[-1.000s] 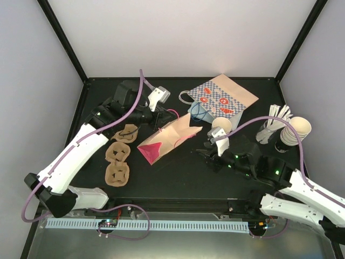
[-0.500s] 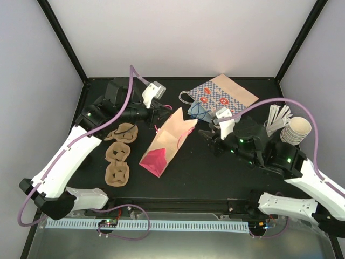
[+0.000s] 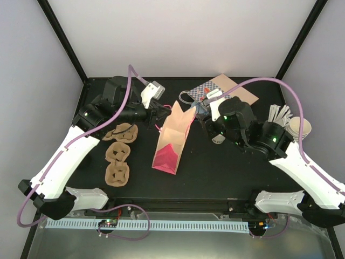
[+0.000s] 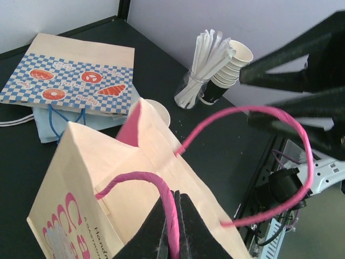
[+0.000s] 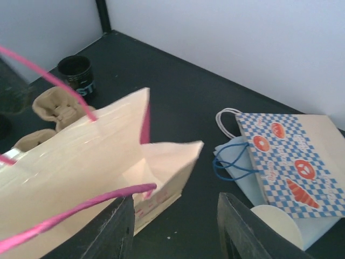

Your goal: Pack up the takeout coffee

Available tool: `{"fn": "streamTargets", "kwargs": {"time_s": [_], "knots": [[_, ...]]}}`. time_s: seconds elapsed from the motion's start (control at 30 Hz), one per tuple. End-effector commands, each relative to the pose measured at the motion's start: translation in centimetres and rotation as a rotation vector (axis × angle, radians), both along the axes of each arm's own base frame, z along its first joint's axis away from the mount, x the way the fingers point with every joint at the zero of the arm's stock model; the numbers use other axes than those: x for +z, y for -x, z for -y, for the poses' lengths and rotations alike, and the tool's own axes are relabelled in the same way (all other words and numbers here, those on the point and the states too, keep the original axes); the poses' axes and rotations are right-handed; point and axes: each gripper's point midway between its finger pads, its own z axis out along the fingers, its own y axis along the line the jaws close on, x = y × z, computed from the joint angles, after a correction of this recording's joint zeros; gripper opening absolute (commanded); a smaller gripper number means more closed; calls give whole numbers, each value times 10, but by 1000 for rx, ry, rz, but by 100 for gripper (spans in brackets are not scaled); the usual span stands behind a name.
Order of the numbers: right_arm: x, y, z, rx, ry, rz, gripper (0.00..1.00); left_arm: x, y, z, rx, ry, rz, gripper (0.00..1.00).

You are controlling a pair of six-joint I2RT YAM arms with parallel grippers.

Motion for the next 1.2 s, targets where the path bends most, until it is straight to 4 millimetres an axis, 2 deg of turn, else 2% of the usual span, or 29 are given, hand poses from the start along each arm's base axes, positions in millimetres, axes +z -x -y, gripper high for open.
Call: {"fn": "streamTargets", "kwargs": {"time_s": [0.0,0.17,0.33,0.43,0.53,0.6,0.63,0.87,1.17], "knots": [[14,-12,14,-48,-8,28,45,17,8,-2,-22,15,50,3],[18,-17,5,-2,-23,22,45,17,8,-1,-31,14,53,3],[21,-15,-20,102,-22,-6,44,18,9,1,-47,22,49,3],[19,-12,-34,168,-14,-31,39,18,12,3,-62,26,47,3],[11,-4,-47,259,-4,-67,26,17,12,3,-65,25,46,3],[3,2,-54,309,3,-97,7,17,12,2,-63,23,47,3],[-2,4,-57,327,12,-116,2,16,12,3,-63,22,46,3],[-37,21,-65,420,35,-213,1,15,9,5,-66,22,41,3],[-71,47,-70,505,39,-307,1,14,7,7,-66,27,37,3]]}}
